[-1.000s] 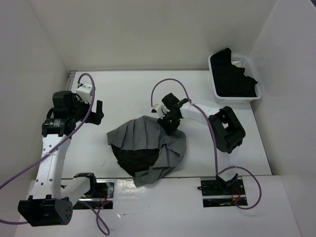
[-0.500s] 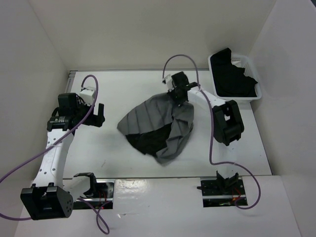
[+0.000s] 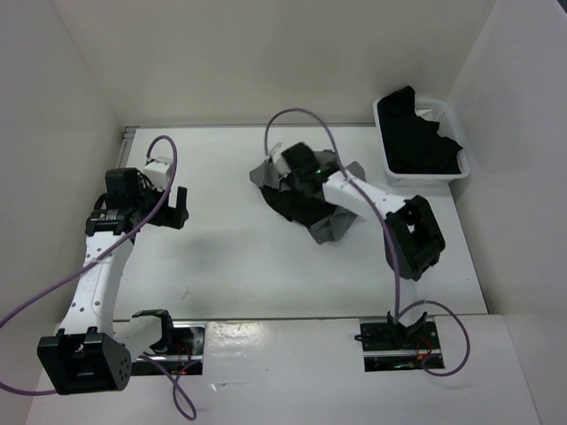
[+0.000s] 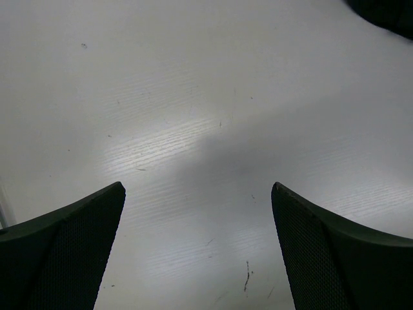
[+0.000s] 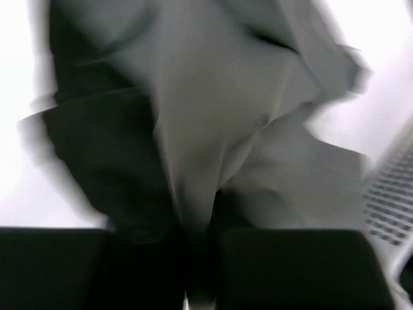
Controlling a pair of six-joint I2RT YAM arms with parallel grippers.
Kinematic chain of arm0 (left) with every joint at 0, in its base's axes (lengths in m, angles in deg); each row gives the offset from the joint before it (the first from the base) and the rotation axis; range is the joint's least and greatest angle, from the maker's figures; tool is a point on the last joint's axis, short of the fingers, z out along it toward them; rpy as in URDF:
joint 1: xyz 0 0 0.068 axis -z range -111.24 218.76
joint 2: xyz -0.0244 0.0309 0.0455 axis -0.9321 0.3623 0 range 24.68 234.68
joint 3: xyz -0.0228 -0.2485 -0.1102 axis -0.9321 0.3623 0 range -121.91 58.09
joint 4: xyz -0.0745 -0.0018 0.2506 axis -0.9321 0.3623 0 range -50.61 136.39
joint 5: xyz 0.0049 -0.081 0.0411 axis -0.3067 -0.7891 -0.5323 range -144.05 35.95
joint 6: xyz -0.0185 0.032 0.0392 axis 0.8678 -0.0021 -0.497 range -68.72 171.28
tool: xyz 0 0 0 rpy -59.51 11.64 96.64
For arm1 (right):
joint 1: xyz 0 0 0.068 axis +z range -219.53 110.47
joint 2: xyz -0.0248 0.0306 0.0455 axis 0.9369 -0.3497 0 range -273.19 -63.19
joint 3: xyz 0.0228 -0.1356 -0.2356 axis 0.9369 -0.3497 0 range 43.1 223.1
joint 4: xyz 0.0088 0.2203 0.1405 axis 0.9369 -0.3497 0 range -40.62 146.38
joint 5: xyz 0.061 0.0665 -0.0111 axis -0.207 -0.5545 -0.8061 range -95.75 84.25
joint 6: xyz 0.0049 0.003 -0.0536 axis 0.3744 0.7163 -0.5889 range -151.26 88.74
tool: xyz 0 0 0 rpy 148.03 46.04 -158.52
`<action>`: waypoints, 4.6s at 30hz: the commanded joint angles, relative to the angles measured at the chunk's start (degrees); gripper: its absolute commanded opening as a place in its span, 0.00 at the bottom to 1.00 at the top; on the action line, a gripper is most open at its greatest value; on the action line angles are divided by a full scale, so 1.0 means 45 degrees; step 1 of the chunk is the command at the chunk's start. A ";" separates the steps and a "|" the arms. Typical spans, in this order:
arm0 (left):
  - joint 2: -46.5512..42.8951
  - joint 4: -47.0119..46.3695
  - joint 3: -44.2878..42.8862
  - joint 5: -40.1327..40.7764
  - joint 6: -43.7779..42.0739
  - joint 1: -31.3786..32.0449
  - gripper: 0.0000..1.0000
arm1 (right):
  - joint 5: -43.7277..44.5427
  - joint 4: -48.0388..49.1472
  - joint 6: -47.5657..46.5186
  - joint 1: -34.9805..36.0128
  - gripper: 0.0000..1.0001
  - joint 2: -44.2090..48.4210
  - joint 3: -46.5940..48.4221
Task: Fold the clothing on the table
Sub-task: Flatten the skirt out
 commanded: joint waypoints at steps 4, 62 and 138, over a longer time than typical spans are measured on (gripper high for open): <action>-0.0284 -0.0308 0.0044 -0.0155 0.0129 -0.0068 1.00 | -0.1216 -0.2241 -0.0608 0.3554 0.55 0.3159 -0.2323; -0.0244 -0.0308 0.0279 -0.0389 0.0012 -0.0068 1.00 | -0.2878 -0.3786 -0.0609 0.5840 0.61 0.5234 -0.4202; 0.0048 -0.0191 0.0279 -0.1444 -0.0477 -0.0068 1.00 | -0.6965 -0.4777 -0.2039 0.3659 0.99 0.9369 -0.2845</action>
